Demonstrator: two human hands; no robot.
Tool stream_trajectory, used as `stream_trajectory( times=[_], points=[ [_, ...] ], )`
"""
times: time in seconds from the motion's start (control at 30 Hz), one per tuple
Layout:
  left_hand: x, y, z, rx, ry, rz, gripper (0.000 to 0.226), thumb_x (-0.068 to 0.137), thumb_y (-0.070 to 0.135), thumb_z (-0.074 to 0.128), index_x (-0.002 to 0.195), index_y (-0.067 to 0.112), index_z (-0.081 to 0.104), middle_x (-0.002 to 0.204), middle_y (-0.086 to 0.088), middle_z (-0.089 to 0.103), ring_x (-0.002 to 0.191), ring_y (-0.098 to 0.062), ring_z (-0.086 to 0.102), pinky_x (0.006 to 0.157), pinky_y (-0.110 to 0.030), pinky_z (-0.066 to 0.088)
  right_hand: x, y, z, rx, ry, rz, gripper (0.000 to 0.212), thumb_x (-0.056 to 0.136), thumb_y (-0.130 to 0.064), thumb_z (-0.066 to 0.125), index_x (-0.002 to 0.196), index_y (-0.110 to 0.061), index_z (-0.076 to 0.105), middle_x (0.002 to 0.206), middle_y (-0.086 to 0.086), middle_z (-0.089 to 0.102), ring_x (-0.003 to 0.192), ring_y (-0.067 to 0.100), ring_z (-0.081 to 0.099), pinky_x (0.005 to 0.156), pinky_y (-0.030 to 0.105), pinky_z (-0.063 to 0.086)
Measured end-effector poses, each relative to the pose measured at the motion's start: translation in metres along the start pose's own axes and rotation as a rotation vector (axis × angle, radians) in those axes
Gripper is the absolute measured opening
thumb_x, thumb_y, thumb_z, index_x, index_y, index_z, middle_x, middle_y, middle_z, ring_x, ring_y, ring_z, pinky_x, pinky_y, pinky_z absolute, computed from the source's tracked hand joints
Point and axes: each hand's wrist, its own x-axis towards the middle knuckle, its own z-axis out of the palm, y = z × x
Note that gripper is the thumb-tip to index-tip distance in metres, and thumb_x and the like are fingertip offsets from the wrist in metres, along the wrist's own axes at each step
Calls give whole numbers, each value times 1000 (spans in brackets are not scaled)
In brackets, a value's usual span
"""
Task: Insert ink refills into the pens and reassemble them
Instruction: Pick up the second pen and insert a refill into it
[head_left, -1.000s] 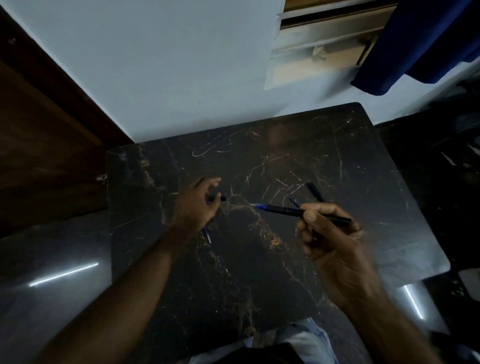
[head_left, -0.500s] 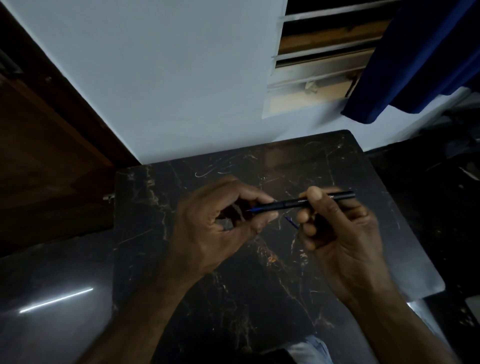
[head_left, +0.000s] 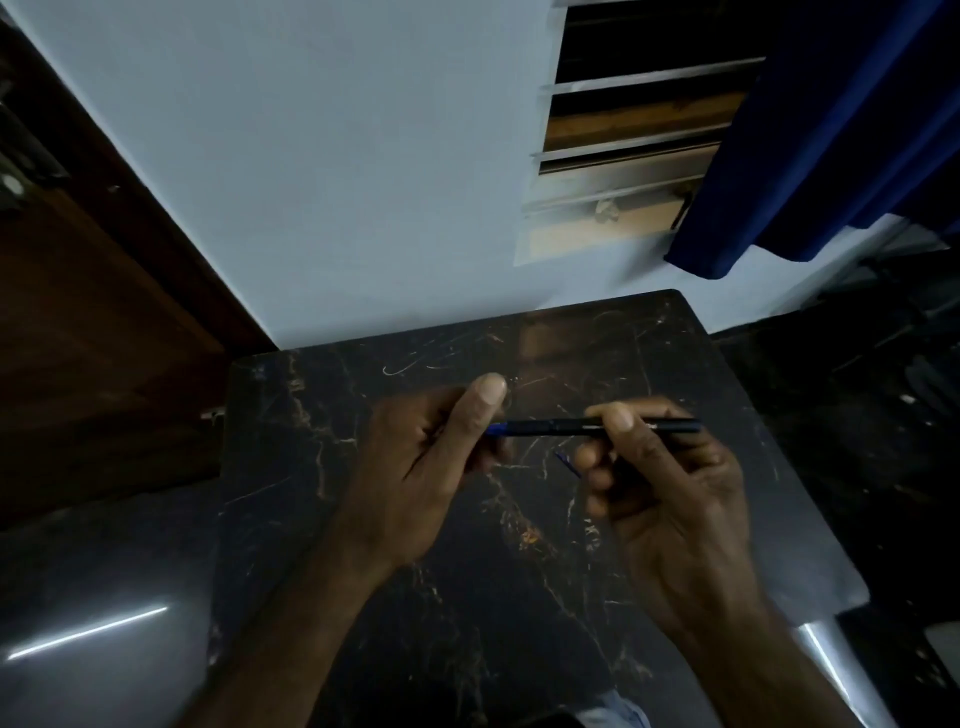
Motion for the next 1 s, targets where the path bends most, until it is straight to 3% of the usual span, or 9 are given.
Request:
stream_trajectory(
  times=[0.1,0.17,0.33,0.4,0.53,0.6,0.7,0.87,1.0],
  points=[
    [-13,-2,8,-205,16,0,16,102,32,65,102,17,71,83,1,67,68,-17,65,57,-27,54,-4,3,-5,-15,38,-11,15,87,-17,73,92,-3,71,72,14,67,58,19,63,46,27,51],
    [-26,-6,15,-217,87,-17,8,96,27,76,98,19,73,82,0,70,61,-12,66,51,-26,55,-7,4,-9,-47,36,-4,17,85,-17,74,91,-2,72,71,16,67,56,20,62,46,27,51],
    [-50,-12,30,-241,214,-222,46,102,44,61,71,11,68,50,0,58,37,-10,51,38,-24,43,-23,12,-9,-78,-5,63,42,74,-36,90,91,-2,74,72,20,68,56,23,62,47,28,51],
    [-55,-15,33,-352,201,-267,57,102,49,55,74,1,67,51,-3,58,41,-15,53,42,-26,43,-28,17,-8,-69,2,71,41,73,-36,91,90,-2,75,71,19,68,55,23,62,46,29,51],
    [-66,-12,37,-473,110,-202,29,95,34,75,110,10,70,85,-7,70,68,-19,68,57,-32,57,-31,19,-10,-59,14,84,28,79,-29,85,91,-5,75,71,18,68,57,23,63,47,28,52],
    [-69,-13,40,-424,161,-201,17,95,29,75,99,13,72,74,-4,70,59,-16,66,51,-30,56,-32,19,-11,-74,7,91,34,75,-34,89,90,-7,75,72,18,69,58,23,63,48,28,52],
    [-69,-15,45,-403,236,-271,43,101,42,64,78,5,68,56,-2,61,42,-17,55,41,-28,46,-36,24,-9,-72,-2,89,39,72,-37,92,90,-6,76,72,20,69,57,24,64,48,29,52],
    [-71,-16,41,-540,118,-213,42,97,43,71,123,10,66,84,-14,67,67,-22,67,55,-35,56,-38,28,-8,-43,20,81,33,76,-34,89,90,-8,76,73,18,68,59,22,64,48,29,51],
    [-74,-21,41,-463,152,-157,17,97,21,74,112,15,72,88,-9,73,67,-18,69,56,-30,58,-36,29,-8,-41,27,77,32,77,-34,88,91,-8,75,74,17,69,60,22,64,49,30,52]
  ],
)
